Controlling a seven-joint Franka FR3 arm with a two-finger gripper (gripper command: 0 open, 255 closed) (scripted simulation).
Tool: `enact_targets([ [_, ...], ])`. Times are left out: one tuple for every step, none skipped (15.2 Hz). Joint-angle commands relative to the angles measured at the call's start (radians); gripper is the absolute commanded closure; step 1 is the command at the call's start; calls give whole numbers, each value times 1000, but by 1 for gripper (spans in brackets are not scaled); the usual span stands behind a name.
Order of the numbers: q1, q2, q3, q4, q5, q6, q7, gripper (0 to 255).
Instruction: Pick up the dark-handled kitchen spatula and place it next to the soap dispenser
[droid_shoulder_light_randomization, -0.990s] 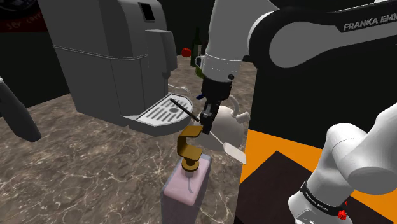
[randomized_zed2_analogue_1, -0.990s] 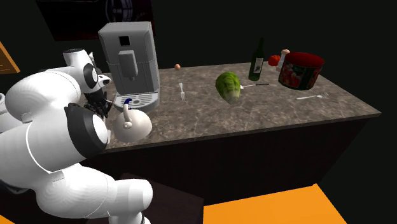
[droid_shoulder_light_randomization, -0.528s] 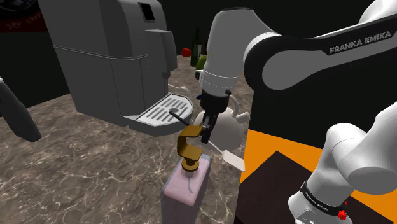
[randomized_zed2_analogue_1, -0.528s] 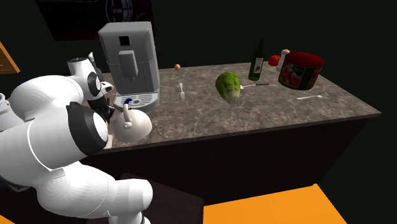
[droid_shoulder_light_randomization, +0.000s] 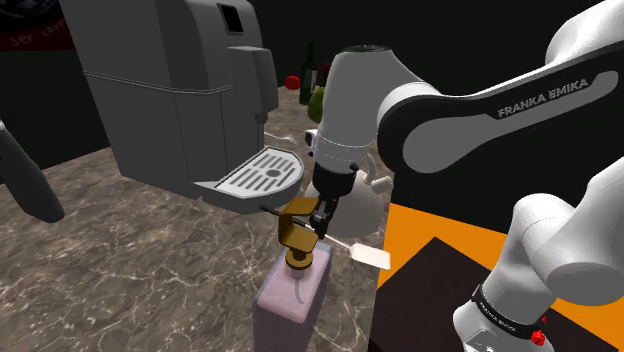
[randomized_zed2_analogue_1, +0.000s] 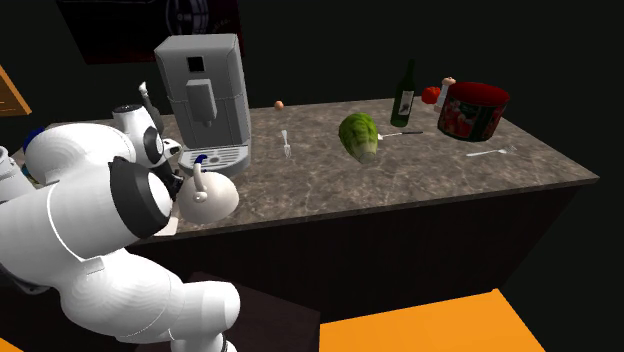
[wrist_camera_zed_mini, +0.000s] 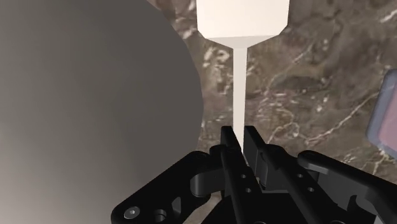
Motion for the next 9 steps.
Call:
enact_targets([
  [0, 6, 1, -10, 0, 10, 2, 255],
  [0, 7, 2, -10, 0, 10, 2, 255],
  [-1, 7, 2, -10, 0, 10, 2, 255],
  [-1, 7, 2, -10, 0, 10, 2, 255],
  [-1, 7, 2, -10, 0, 10, 2, 255],
  [-1, 7, 2, -10, 0, 10, 2, 255],
  [-1, 7, 2, -10, 0, 10, 2, 255],
  [-1, 6, 1, -11, 0, 10, 0, 0],
  [0, 5, 1, -12, 0, 11, 1, 0],
])
